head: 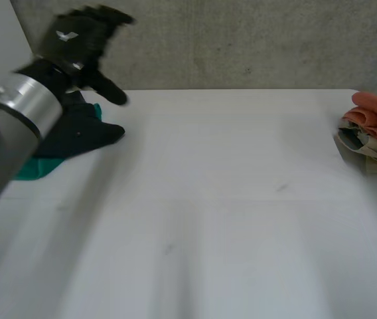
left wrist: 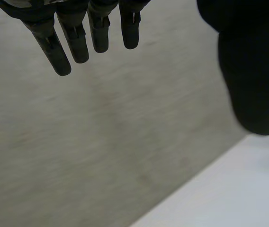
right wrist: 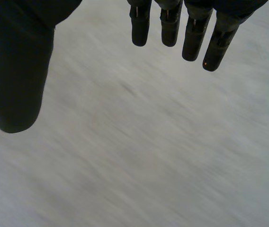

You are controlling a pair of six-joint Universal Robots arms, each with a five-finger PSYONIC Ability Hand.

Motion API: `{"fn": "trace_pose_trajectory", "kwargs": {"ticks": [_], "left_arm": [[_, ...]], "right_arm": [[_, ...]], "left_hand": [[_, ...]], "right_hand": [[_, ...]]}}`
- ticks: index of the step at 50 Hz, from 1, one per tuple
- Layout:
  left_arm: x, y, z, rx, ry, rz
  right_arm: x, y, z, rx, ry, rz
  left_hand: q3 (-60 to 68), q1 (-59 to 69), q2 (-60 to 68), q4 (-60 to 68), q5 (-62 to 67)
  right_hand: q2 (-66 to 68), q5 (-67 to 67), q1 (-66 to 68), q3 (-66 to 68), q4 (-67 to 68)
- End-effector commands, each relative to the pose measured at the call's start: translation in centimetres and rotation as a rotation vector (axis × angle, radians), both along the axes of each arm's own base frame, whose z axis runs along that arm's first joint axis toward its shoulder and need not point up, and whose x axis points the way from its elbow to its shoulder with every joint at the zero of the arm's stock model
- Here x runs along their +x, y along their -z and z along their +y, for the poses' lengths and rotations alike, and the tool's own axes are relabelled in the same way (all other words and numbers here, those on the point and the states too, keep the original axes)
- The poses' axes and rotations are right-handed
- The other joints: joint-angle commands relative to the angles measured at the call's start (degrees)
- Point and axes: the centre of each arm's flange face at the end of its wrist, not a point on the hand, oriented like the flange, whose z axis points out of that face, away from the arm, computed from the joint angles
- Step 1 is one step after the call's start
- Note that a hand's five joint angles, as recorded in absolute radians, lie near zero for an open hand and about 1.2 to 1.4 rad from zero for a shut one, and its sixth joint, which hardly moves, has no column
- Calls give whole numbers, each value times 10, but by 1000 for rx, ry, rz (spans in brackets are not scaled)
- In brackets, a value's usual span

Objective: Fold the laundry.

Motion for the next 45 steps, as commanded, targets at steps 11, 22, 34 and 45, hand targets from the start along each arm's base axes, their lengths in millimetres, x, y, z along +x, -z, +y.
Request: {"fn": "trace_pose_trajectory", "kwargs": {"ticks": [11,22,34,45], "left_arm": [[118,164,-180,41,-275,-524],[136,221,-218,45,-310,-555],[124,228,-225,-17,-301,-555],[33,121,-144,-281,-153,-448]], "right_arm": [[124,129,89,288,-335,191],[115,152,90,393,-270,217],[113,162,95,443,-271,222],[107,159,88,436,-233,210]], "left_hand": [[-15,-14,-13,-11,-20],[18,19,21,22,14],[677,679,680,682,673],[677,679,680,682,673]], "right_hand": [[-26,-36,-16,-22,-36],[-26,-36,-16,-22,-36],[-26,-36,-16,-22,-36],[-26,-36,-16,-22,-36]]}}
